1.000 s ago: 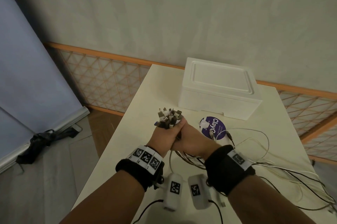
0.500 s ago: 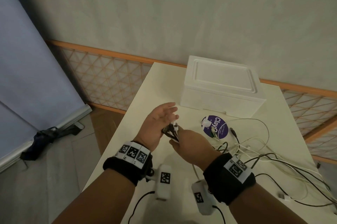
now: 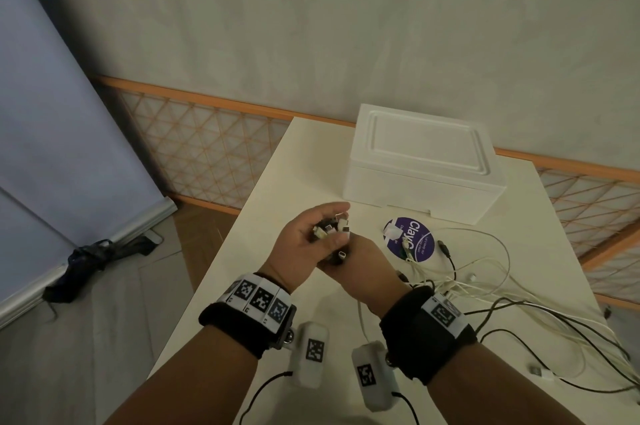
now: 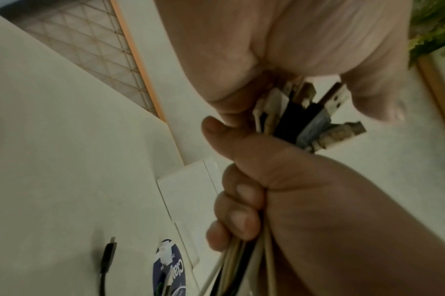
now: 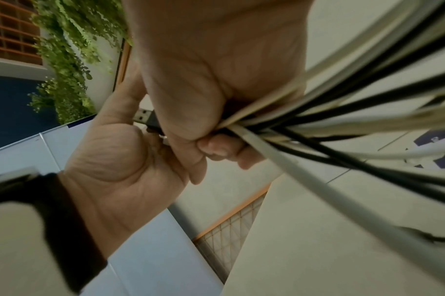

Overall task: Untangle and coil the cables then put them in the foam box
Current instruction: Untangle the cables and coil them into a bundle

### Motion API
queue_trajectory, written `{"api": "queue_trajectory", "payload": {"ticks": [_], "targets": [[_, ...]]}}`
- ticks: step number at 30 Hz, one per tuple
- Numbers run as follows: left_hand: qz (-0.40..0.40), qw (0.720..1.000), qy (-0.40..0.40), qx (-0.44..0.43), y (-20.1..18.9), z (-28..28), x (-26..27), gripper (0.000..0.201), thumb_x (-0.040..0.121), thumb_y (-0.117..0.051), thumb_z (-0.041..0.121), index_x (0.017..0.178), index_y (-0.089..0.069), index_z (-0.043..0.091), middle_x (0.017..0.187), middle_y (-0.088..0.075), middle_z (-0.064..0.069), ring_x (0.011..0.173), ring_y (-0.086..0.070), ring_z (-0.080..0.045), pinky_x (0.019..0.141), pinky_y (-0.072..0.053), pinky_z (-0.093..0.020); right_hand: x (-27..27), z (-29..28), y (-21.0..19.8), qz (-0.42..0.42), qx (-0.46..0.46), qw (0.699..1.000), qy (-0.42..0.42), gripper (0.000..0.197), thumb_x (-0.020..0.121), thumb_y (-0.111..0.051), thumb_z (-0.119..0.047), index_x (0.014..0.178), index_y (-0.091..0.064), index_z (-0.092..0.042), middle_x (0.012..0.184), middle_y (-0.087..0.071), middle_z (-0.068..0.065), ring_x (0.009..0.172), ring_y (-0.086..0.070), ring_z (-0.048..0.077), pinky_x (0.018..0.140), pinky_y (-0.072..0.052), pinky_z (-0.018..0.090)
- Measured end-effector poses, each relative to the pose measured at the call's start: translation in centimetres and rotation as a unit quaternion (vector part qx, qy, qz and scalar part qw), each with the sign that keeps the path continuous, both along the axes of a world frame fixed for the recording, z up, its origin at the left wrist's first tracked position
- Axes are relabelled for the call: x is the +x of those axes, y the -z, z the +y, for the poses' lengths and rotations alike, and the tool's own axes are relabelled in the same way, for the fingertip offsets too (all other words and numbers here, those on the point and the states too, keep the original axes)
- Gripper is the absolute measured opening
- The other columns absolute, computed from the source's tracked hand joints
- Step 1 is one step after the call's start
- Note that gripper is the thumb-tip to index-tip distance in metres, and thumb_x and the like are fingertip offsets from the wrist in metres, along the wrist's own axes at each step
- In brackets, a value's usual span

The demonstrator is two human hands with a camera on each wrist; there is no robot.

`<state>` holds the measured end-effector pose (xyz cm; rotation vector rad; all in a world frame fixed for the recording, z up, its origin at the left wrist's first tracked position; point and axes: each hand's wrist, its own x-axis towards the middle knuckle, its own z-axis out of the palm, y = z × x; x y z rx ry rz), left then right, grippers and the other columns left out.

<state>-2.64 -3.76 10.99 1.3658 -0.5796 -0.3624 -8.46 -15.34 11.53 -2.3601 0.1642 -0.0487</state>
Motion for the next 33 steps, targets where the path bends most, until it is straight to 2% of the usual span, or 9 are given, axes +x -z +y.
{"api": "queue_trajectory", "payload": {"ticks": [3,5,8,12,15,19,23,29,33], "targets": [[0.026,0.999,-0.012,-0.036,-0.4,0.3,0.3,0.018,0.085,-0.054,0.01,0.104,-0.055,0.009,0.12,-0.065,-0.007,0.112,-0.063,-0.019,0.09,-0.05,-0.027,0.0,-0.4,0.0,0.006,-0.016,0.999,0.033,0.024,0.086,-0.064,-0.03,0.101,-0.062,-0.011,0.088,-0.065,0.003,0.084,-0.061,0.02,0.074,-0.048,0.031],[0.01,1.0,-0.012,0.009,-0.5,0.5,0.7,0.008,0.086,-0.051,0.003,0.092,-0.056,0.007,0.119,-0.066,-0.007,0.112,-0.063,-0.015,0.091,-0.05,-0.027,0.0,-0.5,0.0,0.011,-0.025,0.999,0.032,0.027,0.086,-0.064,-0.031,0.103,-0.061,-0.01,0.091,-0.066,0.005,0.085,-0.061,0.021,0.077,-0.049,0.033],[-0.016,0.995,-0.004,0.096,-0.7,0.5,1.2,0.015,0.087,-0.057,-0.003,0.088,-0.059,0.012,0.118,-0.068,0.001,0.109,-0.064,-0.01,0.094,-0.05,-0.03,0.1,-0.4,0.1,0.014,-0.044,0.999,0.026,0.029,0.086,-0.063,-0.032,0.105,-0.061,-0.009,0.094,-0.068,0.007,0.087,-0.062,0.023,0.08,-0.05,0.038],[-0.05,0.987,0.004,0.153,-1.1,0.5,1.1,0.021,0.092,-0.055,0.003,0.081,-0.059,0.02,0.12,-0.065,0.01,0.11,-0.06,-0.003,0.099,-0.046,-0.029,0.1,-0.5,0.1,0.016,-0.083,0.996,0.014,0.027,0.088,-0.059,-0.029,0.103,-0.06,-0.007,0.091,-0.065,0.008,0.084,-0.061,0.023,0.075,-0.049,0.034],[-0.063,0.99,-0.02,0.126,-1.0,0.2,0.6,0.013,0.094,-0.052,0.013,0.084,-0.057,0.018,0.12,-0.065,0.01,0.111,-0.06,-0.008,0.097,-0.046,-0.031,0.3,-0.5,-0.1,0.014,-0.129,0.991,0.01,0.023,0.089,-0.055,-0.028,0.1,-0.059,-0.008,0.08,-0.056,0.002,0.078,-0.057,0.021,0.068,-0.045,0.03],[0.001,0.996,-0.063,0.057,-0.7,-0.6,-0.1,0.013,0.093,-0.045,0.022,0.084,-0.052,0.018,0.117,-0.068,0.003,0.109,-0.063,-0.022,0.097,-0.048,-0.047,0.4,-0.5,-0.3,0.009,-0.158,0.987,0.011,0.017,0.089,-0.052,-0.024,0.096,-0.055,-0.009,0.077,-0.054,0.002,0.074,-0.055,0.02,0.063,-0.042,0.029],[0.069,0.994,-0.083,0.004,-1.3,-1.2,-0.6,0.02,0.099,-0.036,0.003,0.083,-0.045,0.01,0.105,-0.07,-0.005,0.099,-0.067,-0.028,0.085,-0.052,-0.038,0.3,-0.4,0.0,0.013,-0.205,0.979,-0.006,0.019,0.09,-0.049,-0.025,0.099,-0.055,-0.01,0.085,-0.063,0.006,0.079,-0.061,0.024,0.067,-0.048,0.034],[0.204,0.973,-0.071,-0.08,-1.4,-2.0,-0.5,0.023,0.098,-0.039,0.003,0.082,-0.051,0.015,0.093,-0.069,-0.006,0.087,-0.067,-0.026,0.077,-0.052,-0.037,0.4,-0.9,0.4,0.018,-0.265,0.964,-0.021,0.022,0.092,-0.044,-0.026,0.103,-0.053,-0.009,0.09,-0.065,0.008,0.079,-0.063,0.026,0.065,-0.048,0.035],[0.104,0.993,-0.048,-0.009,-0.8,-1.6,-0.6,0.022,0.095,-0.052,0.031,0.096,-0.071,0.021,0.093,-0.067,0.0,0.09,-0.064,-0.017,0.084,-0.052,-0.037,0.5,-1.0,0.4,0.031,-0.29,0.956,-0.04,0.022,0.093,-0.043,-0.024,0.102,-0.054,-0.009,0.084,-0.063,0.006,0.079,-0.064,0.026,0.061,-0.047,0.033]]}}
